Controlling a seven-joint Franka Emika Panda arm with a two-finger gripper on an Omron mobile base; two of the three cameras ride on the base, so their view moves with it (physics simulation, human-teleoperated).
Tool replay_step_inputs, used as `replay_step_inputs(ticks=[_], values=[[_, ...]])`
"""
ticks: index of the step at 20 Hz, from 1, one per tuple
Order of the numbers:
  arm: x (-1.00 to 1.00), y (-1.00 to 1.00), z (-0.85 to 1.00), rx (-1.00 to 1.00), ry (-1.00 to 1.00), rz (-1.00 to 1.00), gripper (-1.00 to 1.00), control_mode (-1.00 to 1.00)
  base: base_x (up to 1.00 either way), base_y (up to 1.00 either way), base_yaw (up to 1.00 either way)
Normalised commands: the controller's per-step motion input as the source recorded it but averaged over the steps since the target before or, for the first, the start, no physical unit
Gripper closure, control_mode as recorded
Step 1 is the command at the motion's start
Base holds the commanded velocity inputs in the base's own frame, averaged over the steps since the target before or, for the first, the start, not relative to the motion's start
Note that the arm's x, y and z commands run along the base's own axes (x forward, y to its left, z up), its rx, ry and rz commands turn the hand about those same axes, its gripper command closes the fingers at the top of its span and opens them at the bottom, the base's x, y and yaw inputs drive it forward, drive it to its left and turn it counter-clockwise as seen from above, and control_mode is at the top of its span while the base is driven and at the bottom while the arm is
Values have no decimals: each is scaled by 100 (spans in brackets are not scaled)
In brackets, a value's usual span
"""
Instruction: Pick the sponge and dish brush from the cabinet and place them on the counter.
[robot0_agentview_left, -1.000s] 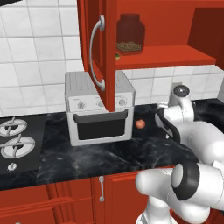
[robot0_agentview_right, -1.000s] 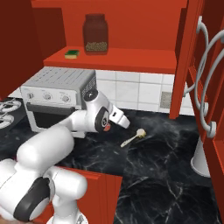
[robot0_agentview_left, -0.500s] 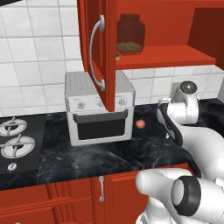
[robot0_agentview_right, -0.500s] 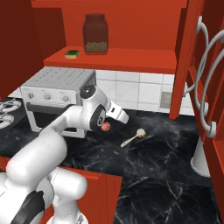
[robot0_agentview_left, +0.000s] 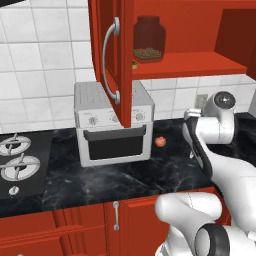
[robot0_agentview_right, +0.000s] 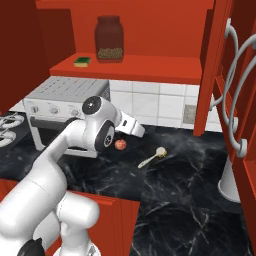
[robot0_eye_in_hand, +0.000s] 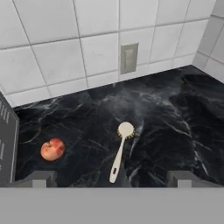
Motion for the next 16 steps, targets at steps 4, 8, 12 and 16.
replay_step_inputs(ticks=[4,8,12,16], values=[[-22,15,41,-1,-4,5,-100,-100,0,0,0],[-18,22,42,0,-1,5,-100,-100,0,0,0],[-10,23,37,0,1,4,-100,-100,0,0,0],[-8,22,42,0,1,4,-100,-100,0,0,0]])
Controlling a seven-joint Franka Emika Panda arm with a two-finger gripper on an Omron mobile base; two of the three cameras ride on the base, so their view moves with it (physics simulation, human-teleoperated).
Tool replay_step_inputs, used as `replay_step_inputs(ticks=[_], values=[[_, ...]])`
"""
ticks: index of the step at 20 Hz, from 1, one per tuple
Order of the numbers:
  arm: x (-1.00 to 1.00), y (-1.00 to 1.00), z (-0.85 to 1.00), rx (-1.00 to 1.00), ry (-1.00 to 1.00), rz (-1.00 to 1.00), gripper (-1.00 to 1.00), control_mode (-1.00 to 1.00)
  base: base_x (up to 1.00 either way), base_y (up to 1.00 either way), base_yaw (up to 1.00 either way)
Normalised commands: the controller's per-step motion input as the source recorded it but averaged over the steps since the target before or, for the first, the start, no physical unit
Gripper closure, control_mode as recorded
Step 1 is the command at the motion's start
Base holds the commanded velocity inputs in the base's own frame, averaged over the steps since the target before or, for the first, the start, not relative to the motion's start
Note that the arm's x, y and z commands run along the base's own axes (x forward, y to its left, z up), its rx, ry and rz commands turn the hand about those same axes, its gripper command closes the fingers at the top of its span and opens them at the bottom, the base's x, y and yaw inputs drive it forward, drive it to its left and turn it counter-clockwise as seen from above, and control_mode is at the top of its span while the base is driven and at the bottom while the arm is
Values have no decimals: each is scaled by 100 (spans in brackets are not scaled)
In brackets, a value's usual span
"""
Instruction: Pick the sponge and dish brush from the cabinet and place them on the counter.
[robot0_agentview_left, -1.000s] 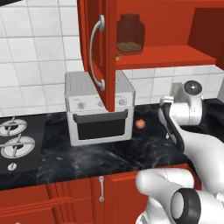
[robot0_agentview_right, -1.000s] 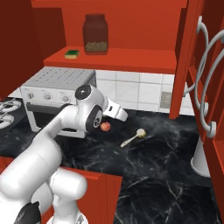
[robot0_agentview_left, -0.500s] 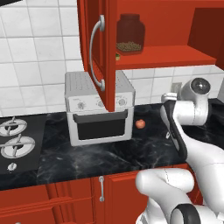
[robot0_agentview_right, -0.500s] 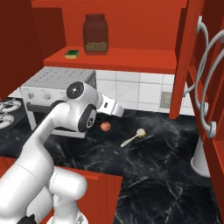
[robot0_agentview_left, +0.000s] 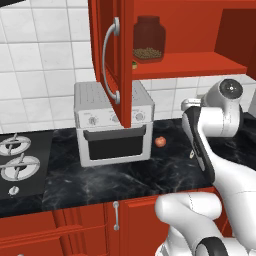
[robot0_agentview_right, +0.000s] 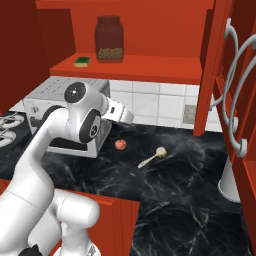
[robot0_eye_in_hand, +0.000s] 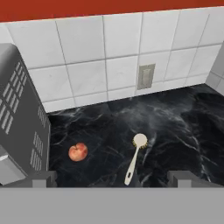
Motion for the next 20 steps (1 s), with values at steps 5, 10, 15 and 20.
replay_step_inputs(ticks=[5,10,15,20], values=[[-8,20,42,0,0,1,-100,-100,0,0,0],[-12,20,33,0,3,5,-100,-100,0,0,0],[-10,10,13,1,0,6,-100,-100,0,0,0],[-6,16,-5,0,0,8,-100,-100,0,0,0]])
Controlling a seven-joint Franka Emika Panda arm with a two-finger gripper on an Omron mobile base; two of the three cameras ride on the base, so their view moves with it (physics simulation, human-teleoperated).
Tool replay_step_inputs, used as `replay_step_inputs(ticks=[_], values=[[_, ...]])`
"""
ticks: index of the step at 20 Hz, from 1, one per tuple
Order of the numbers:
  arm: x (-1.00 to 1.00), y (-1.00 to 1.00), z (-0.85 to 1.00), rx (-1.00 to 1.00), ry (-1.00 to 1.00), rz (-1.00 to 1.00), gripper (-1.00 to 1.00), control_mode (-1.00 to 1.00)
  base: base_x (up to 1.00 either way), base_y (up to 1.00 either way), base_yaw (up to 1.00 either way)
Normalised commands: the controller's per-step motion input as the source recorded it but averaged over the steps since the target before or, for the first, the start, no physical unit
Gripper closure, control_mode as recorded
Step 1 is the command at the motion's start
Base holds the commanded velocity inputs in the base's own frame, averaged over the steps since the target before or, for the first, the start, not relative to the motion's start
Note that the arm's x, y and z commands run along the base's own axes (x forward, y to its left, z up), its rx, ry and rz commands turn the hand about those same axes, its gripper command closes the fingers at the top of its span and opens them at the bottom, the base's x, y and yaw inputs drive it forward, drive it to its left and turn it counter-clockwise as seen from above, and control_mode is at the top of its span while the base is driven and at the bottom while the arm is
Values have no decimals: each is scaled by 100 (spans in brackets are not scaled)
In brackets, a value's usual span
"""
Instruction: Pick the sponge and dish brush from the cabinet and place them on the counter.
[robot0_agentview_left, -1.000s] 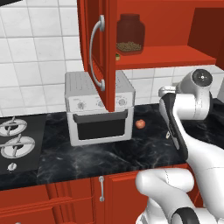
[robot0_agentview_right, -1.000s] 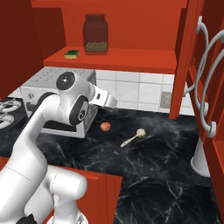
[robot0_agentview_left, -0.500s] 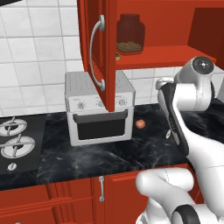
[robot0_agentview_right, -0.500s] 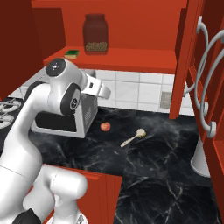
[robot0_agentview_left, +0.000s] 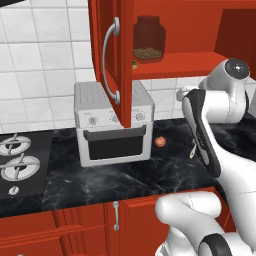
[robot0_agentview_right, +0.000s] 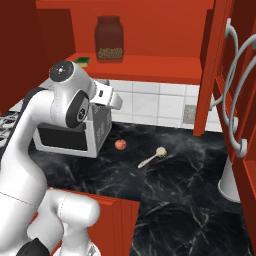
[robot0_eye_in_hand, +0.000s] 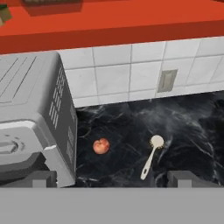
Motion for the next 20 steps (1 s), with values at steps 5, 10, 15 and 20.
replay_step_inputs(ticks=[5,10,15,20], values=[[-4,20,13,1,-4,12,-100,-100,0,0,0],[-6,10,37,1,-8,10,-100,-100,0,0,0],[-2,17,43,-2,0,4,-100,-100,0,0,0],[0,27,43,-2,0,1,-100,-100,0,0,0]])
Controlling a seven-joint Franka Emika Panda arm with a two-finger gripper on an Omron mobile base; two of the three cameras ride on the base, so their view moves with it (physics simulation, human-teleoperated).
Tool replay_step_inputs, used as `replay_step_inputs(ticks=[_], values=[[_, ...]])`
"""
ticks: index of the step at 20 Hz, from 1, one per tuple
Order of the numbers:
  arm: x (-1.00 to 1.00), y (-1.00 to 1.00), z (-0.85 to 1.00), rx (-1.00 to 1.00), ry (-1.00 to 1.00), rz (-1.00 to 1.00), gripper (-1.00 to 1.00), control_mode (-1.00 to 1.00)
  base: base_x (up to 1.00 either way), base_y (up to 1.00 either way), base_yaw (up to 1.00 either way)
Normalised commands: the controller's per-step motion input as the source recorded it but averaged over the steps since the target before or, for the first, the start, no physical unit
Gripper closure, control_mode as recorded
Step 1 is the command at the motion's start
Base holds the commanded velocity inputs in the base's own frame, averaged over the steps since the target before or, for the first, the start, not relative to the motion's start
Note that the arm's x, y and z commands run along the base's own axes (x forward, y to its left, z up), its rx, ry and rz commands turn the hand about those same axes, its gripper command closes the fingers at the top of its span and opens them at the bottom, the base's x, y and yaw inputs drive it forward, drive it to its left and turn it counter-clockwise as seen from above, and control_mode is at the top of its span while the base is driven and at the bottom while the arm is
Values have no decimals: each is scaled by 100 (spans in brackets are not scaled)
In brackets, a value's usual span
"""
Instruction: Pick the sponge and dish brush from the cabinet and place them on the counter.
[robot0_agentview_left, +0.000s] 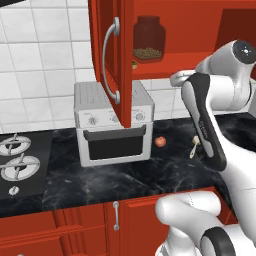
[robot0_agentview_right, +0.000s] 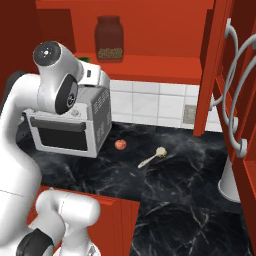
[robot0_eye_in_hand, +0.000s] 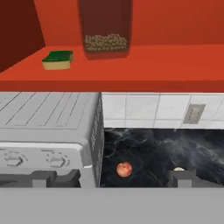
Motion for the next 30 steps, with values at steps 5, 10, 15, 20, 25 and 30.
replay_step_inputs(ticks=[5,10,15,20,25,30], values=[[3,32,22,-2,-2,0,-100,-100,0,0,0],[11,28,12,0,-2,0,-100,-100,0,0,0],[23,23,0,2,-1,1,-100,-100,0,0,0],[37,19,0,5,-4,7,-100,-100,0,0,0],[42,15,1,5,-6,8,-100,-100,0,0,0],[42,15,2,-1,-2,3,-100,-100,0,0,0]])
